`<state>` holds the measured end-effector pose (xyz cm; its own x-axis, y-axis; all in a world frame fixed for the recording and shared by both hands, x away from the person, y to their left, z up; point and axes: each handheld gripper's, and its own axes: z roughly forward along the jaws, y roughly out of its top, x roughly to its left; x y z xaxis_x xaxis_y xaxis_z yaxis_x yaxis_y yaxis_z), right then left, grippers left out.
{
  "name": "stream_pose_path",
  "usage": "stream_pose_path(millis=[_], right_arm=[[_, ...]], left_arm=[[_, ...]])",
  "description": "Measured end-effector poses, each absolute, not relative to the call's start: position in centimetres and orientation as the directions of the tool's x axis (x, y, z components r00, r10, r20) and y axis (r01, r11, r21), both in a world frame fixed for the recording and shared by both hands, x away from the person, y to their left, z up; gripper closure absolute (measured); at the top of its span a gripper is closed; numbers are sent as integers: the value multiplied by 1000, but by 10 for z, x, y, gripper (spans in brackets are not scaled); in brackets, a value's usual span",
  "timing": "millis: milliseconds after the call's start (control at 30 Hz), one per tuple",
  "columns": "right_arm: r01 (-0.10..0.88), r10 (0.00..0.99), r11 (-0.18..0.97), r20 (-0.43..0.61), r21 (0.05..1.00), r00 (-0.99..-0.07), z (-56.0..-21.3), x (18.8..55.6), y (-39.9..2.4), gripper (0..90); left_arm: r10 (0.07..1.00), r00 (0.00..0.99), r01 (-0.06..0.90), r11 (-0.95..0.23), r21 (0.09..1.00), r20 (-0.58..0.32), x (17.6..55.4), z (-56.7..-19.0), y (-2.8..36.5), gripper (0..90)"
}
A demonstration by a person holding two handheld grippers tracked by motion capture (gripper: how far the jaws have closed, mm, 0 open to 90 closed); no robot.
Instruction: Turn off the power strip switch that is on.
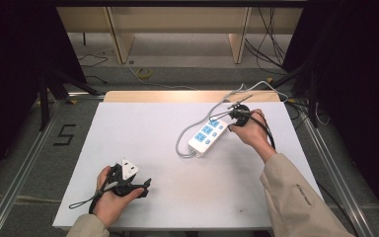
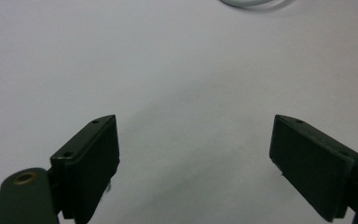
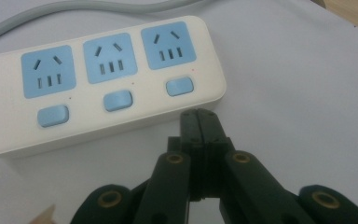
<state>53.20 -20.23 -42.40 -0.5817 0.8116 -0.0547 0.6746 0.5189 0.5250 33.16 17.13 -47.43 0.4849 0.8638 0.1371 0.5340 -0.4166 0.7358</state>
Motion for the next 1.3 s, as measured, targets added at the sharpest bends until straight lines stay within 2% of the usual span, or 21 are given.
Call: stream_pose_path(millis=[1300], right_arm=[[685,818,514,-54,516,-573,-422,549,-194,900]], left_arm=[[865,484,537,-416,734,136,331,-475,173,155]])
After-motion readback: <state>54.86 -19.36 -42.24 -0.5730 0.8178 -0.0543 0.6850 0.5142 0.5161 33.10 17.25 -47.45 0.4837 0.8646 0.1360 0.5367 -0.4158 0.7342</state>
